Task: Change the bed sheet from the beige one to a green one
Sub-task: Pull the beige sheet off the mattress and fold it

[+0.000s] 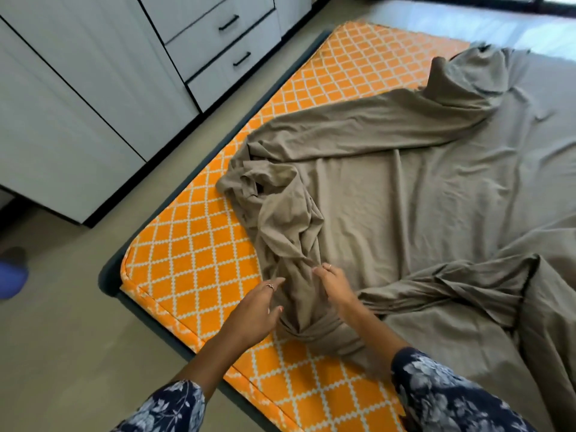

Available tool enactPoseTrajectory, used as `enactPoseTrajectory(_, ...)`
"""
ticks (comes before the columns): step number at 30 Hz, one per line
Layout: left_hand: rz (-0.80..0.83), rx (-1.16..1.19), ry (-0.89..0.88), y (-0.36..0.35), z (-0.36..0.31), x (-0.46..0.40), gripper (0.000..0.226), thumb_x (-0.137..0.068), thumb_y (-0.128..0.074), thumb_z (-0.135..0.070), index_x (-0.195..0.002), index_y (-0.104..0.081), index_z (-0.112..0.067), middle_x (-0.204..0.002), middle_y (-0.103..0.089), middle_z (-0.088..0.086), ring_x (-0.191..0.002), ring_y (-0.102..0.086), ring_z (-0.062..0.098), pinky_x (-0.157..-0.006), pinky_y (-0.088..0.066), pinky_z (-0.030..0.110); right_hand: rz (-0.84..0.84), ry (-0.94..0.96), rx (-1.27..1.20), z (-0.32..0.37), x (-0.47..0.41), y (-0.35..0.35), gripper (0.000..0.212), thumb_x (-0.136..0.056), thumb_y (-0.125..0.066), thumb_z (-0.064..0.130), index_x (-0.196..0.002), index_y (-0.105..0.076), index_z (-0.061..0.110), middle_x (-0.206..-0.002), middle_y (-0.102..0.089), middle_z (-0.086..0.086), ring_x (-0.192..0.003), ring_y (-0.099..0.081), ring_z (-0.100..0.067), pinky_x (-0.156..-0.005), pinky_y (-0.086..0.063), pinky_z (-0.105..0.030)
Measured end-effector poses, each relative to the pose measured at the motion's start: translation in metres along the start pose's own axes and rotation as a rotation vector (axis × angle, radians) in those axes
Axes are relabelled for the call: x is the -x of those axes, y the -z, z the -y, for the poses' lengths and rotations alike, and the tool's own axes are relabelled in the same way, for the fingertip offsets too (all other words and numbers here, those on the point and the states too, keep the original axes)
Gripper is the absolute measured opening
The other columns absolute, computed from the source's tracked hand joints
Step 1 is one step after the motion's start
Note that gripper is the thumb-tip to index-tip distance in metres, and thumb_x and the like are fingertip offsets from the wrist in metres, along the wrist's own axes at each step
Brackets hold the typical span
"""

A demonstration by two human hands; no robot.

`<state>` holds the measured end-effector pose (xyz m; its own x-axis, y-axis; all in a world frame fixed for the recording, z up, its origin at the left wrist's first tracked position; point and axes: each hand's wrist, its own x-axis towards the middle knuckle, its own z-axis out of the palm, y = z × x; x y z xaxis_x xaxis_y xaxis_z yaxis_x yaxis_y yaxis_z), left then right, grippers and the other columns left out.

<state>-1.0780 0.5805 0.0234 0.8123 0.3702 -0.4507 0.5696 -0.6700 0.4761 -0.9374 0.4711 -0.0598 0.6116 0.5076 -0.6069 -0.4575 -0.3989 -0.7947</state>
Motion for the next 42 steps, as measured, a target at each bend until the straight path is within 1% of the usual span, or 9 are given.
enactPoseTrajectory(3, -0.119, -0.018, -0.138, 0.033, -0.032, 0.002, 0.061, -0.09, -0.061, -0.019, -0.145, -0.035, -0.021, -0.149, -0.036, -0.003, -0.137, -0.033, 0.013, -0.11, -0.026, 0.021, 0.105, 0.26, 0.092, 0.053, 0.038, 0.018, 0.033, -0.093, -0.054, 0.01, -0.062, -0.046, 0.018, -0.057, -0.043, 0.006, -0.055, -0.04, -0.005, -0.057, -0.032, -0.025)
enactPoseTrajectory(7, -0.237, -0.052, -0.275, 0.072, -0.072, -0.003, 0.06, -0.08, -0.065, -0.012, -0.137, -0.046, -0.017, -0.139, -0.047, 0.003, -0.13, -0.042, 0.02, -0.109, -0.029, 0.025, 0.334, 0.559, 0.65, 0.133, 0.092, 0.055, 0.033, -0.09, -0.056, 0.025, -0.06, -0.043, 0.021, -0.057, -0.038, 0.009, -0.052, -0.037, -0.002, -0.054, -0.029, -0.019)
enactPoseTrajectory(13, -0.293, -0.183, -0.413, 0.107, -0.121, -0.019, 0.037, -0.079, -0.062, -0.016, -0.113, -0.063, -0.031, -0.117, -0.062, -0.007, -0.114, -0.054, 0.016, -0.092, -0.043, 0.032, 0.298, 0.713, 0.836, 0.215, 0.17, 0.086, 0.03, -0.082, -0.056, 0.031, -0.08, -0.068, 0.003, -0.059, -0.048, 0.011, -0.054, -0.045, 0.003, -0.057, -0.032, -0.014)
enactPoseTrajectory(18, -0.223, -0.247, -0.428, 0.131, -0.131, -0.038, 0.017, -0.076, -0.054, -0.024, -0.088, -0.064, -0.018, -0.094, -0.069, 0.014, -0.094, -0.064, 0.035, -0.069, -0.047, 0.038, 0.157, 0.722, 0.633, 0.259, 0.247, 0.111, 0.028, -0.091, -0.06, 0.008, -0.068, -0.06, 0.022, -0.058, -0.05, 0.017, -0.057, -0.043, 0.008, -0.057, -0.032, -0.007)
enactPoseTrajectory(25, -0.182, -0.122, -0.288, 0.167, -0.109, -0.056, 0.018, -0.078, -0.051, 0.002, -0.091, -0.063, 0.001, -0.097, -0.065, 0.027, -0.097, -0.06, 0.04, -0.07, -0.042, 0.039, -0.376, 0.552, 0.319, 0.268, 0.312, 0.181, 0.021, -0.093, -0.057, 0.012, -0.075, -0.062, 0.004, -0.068, -0.058, -0.003, -0.064, -0.051, -0.008, -0.057, -0.04, -0.018)
enactPoseTrajectory(30, -0.215, 0.055, -0.436, 0.205, -0.163, -0.045, 0.02, -0.082, -0.043, 0.01, -0.083, -0.059, -0.002, -0.093, -0.063, 0.024, -0.092, -0.059, 0.033, -0.061, -0.023, 0.028, -0.878, 0.205, 0.742, 0.24, 0.307, 0.227, 0.022, -0.091, -0.059, 0.018, -0.091, -0.062, -0.004, -0.086, -0.063, -0.023, -0.076, -0.054, -0.025, -0.063, -0.039, -0.031)
enactPoseTrajectory(33, -0.136, 0.051, -0.654, 0.224, -0.212, -0.031, 0.019, -0.09, -0.041, 0.004, -0.085, -0.059, -0.002, -0.09, -0.062, 0.01, -0.085, -0.057, 0.023, -0.065, -0.032, 0.031, -0.848, 0.274, 0.77, 0.244, 0.298, 0.194, 0.045, -0.084, -0.068, 0.039, -0.119, -0.055, 0.014, -0.107, -0.066, -0.009, -0.102, -0.06, -0.025, -0.086, -0.046, -0.033)
enactPoseTrajectory(37, -0.001, -0.173, -0.942, 0.239, -0.27, 0.006, 0.023, -0.091, -0.051, -0.005, -0.07, -0.058, -0.01, -0.07, -0.058, 0.004, -0.068, -0.052, 0.017, -0.059, -0.035, 0.02, -0.611, 0.409, 0.971, 0.265, 0.276, 0.113, 0.074, -0.077, -0.066, 0.059, -0.141, -0.036, 0.035, -0.114, -0.064, -0.008, -0.108, -0.06, -0.027, -0.081, -0.042, -0.031)
enactPoseTrajectory(42, -0.053, -0.45, -1.071, 0.264, -0.281, 0.025, 0.016, -0.089, -0.062, -0.019, -0.091, -0.065, -0.004, -0.082, -0.064, 0.011, -0.072, -0.053, 0.02, -0.062, -0.037, 0.026, -0.658, 0.523, 0.875, 0.284, 0.251, 0.095, 0.018, -0.09, -0.06, 0.023, -0.094, -0.067, 0.008, -0.085, -0.065, -0.009, -0.087, -0.062, -0.022, -0.06, -0.029, -0.028)
